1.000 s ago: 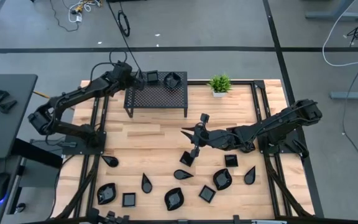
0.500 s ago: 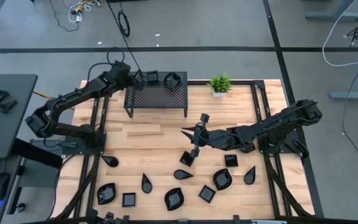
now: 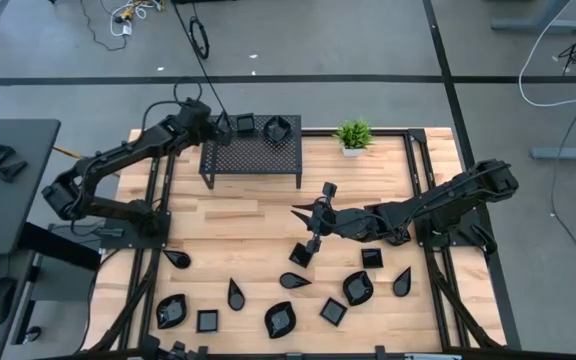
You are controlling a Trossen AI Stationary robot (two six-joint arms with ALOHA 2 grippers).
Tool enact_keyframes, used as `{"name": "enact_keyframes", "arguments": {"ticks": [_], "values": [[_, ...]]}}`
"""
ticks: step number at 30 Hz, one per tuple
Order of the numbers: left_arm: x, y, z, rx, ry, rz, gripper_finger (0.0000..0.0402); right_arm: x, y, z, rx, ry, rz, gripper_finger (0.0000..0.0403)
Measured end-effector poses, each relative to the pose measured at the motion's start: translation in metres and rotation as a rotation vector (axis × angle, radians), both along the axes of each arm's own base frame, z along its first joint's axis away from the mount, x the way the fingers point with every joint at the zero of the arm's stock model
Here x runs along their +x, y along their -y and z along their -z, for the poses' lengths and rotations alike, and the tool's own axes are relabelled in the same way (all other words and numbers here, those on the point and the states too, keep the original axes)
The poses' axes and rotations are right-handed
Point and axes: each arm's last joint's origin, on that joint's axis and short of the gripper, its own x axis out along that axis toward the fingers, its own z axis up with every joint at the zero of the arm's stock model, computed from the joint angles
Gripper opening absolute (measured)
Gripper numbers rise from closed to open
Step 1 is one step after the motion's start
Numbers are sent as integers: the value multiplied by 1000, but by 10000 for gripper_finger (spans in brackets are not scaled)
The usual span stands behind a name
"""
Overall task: Pick & Place Mini shaped plates
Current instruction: Stack the black drop-shaped plate on top of the drop-shaped plate on the shelf
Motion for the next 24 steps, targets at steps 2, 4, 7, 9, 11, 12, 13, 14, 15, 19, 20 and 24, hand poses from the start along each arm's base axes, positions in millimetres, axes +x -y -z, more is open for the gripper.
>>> {"name": "enact_keyframes", "arguments": {"ticks": [2,4,7,9,11,12,13,14,15,19,20,24], "values": [[2,-1,3,-11,-6,4,8,0,0,0,0,0,0,56],[3,-3,7,-27,-15,9,8,0,0,0,0,0,0,56],[4,-3,8,-27,-15,11,9,0,0,0,0,0,0,56],[5,-2,6,-15,-6,16,9,0,0,0,0,0,0,56],[4,0,1,1,2,21,9,0,0,0,0,0,0,56],[2,2,-2,16,4,23,9,0,0,0,0,0,0,56],[1,3,-5,28,7,24,9,0,0,0,0,-1,0,56],[-1,4,-8,35,9,24,9,0,0,0,0,0,0,56],[-2,6,-10,42,15,25,9,0,0,0,0,0,0,56],[-4,10,-18,56,61,57,9,0,0,0,0,0,1,56],[-3,10,-17,46,69,81,9,0,1,0,0,0,2,56],[5,3,-8,36,38,130,6,1,3,-1,3,11,10,56]]}}
